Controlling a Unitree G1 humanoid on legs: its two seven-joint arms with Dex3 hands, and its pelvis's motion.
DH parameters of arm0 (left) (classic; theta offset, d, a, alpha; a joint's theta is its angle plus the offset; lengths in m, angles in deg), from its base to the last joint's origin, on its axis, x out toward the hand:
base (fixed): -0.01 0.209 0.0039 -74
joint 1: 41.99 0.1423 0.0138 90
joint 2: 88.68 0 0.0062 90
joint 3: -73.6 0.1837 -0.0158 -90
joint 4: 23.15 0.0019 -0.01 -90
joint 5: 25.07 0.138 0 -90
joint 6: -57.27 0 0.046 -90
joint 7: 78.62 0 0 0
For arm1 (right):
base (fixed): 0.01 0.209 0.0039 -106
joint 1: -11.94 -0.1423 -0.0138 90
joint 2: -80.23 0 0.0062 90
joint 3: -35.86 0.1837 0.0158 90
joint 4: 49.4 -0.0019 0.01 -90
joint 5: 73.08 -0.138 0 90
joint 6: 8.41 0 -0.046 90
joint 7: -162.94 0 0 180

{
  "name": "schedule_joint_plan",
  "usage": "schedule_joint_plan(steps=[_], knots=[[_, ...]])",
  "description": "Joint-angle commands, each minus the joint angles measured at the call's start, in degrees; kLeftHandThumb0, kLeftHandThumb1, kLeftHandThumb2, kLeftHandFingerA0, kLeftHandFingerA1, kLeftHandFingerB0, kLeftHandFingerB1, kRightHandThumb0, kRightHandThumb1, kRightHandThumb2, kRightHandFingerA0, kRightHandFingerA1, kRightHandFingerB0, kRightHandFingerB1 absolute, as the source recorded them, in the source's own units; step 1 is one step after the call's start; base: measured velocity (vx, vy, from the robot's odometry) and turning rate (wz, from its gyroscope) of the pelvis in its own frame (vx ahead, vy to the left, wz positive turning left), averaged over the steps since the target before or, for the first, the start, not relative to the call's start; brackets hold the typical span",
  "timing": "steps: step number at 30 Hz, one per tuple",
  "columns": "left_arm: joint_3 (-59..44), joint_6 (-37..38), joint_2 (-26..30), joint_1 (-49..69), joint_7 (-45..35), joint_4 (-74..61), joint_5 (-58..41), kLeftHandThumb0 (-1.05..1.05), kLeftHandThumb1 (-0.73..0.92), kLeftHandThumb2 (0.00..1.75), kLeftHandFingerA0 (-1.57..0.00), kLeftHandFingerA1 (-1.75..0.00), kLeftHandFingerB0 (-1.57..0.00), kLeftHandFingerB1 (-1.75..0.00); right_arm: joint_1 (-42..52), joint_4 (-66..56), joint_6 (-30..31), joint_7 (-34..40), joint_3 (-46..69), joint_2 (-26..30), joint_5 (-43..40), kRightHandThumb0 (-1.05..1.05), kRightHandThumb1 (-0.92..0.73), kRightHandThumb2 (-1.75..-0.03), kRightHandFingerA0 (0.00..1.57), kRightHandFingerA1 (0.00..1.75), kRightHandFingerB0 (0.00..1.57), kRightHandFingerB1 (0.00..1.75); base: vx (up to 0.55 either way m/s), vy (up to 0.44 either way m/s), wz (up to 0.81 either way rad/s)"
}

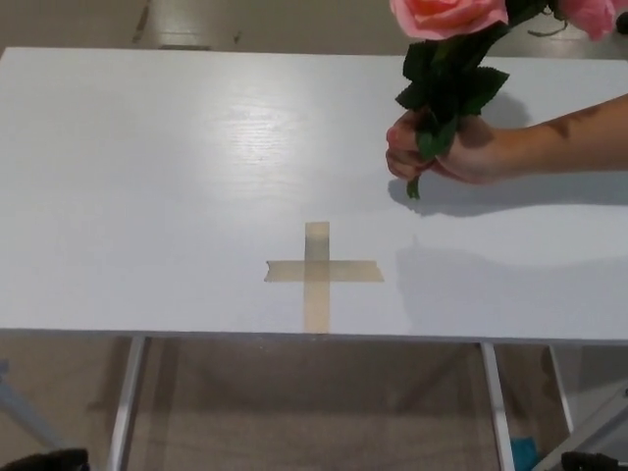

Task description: Use the left hand to pick up the rose and passes it to a human.

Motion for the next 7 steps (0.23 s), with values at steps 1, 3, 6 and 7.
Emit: schedule_joint_plan(steps=[1,3,6,7], knots=[[2.8,8.7,-1.4,-1.2,17.6,6.6,7.6,-0.56,0.53,0.57,-0.55,-0.39,-0.48,-0.36,3.0,0.1,-1.7,0.3,-0.3,-1.3,-0.4,-0.60,-0.65,-0.99,0.51,0.57,0.38,0.50,0.00,0.000,0.00],[2.5,10.0,-1.2,-0.9,16.0,6.3,6.9,-0.51,0.51,0.56,-0.54,-0.39,-0.48,-0.36,2.9,0.0,-1.6,0.3,-0.2,-1.3,-0.5,-0.60,-0.65,-0.99,0.51,0.57,0.38,0.50,0.00,0.000,0.00],[2.5,10.6,-0.9,-1.4,12.0,6.5,6.2,-0.49,0.49,0.55,-0.52,-0.38,-0.44,-0.35,2.2,-0.1,-1.5,0.1,0.2,-1.1,-0.8,-0.59,-0.79,-0.65,0.60,0.43,0.46,0.34,0.00,0.000,0.00],[2.5,10.6,-0.9,-1.4,12.0,6.5,6.2,-0.49,0.49,0.55,-0.52,-0.38,-0.44,-0.35,2.2,-0.1,-1.5,0.1,0.2,-1.1,-0.8,-0.59,-0.79,-0.65,0.60,0.43,0.46,0.34,0.00,0.000,0.00]])
